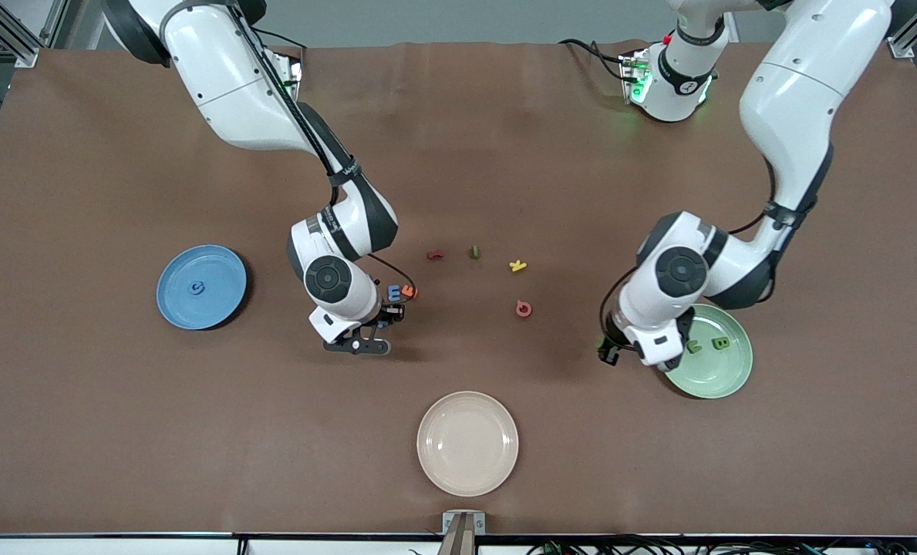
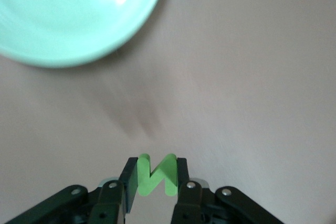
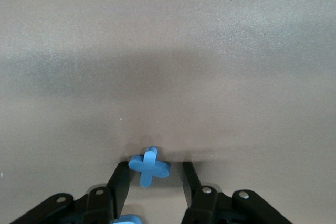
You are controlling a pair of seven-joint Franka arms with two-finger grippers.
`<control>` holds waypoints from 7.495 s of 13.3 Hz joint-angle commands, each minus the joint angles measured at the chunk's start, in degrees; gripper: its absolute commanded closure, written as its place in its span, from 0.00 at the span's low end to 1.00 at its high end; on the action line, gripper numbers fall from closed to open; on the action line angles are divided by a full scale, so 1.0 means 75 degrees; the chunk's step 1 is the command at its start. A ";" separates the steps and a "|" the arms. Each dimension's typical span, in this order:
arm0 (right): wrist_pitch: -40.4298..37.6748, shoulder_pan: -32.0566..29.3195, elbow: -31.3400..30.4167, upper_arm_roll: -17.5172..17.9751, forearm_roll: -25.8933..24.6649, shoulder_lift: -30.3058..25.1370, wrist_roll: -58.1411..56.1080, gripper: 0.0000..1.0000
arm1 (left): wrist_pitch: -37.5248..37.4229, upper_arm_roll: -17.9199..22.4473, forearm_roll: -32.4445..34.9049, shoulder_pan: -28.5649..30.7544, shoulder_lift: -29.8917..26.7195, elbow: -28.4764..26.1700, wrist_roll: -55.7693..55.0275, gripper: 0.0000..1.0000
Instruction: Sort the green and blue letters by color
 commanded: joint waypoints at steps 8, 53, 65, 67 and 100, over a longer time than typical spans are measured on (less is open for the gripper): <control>-0.0093 0.0122 0.0202 -0.0169 0.0019 -0.0011 0.0333 0.52 | -0.0858 0.0010 0.0094 0.1144 0.0206 0.0391 0.3595 0.99; -0.0881 -0.3262 -0.2864 -0.0228 -0.0239 -0.3385 -0.5111 0.92 | -0.1843 -0.1418 0.0000 0.1425 -0.0403 -0.0030 0.4807 0.00; 0.1278 -0.4085 -0.4907 -0.0251 -0.0450 -0.3421 -0.6253 0.63 | -0.0132 -0.1246 0.0982 -0.1724 0.0417 0.0005 0.0797 0.20; 0.1173 -0.3525 -0.4872 -0.0239 -0.0450 -0.3492 -0.5541 0.22 | -0.0120 -0.1080 0.1055 -0.2476 0.0651 0.0005 0.0433 0.29; 0.1923 0.0462 -0.3360 -0.0204 -0.0344 -0.1745 0.1119 0.62 | -0.1572 -0.0752 0.1079 -0.2057 -0.0073 0.0544 0.1401 0.99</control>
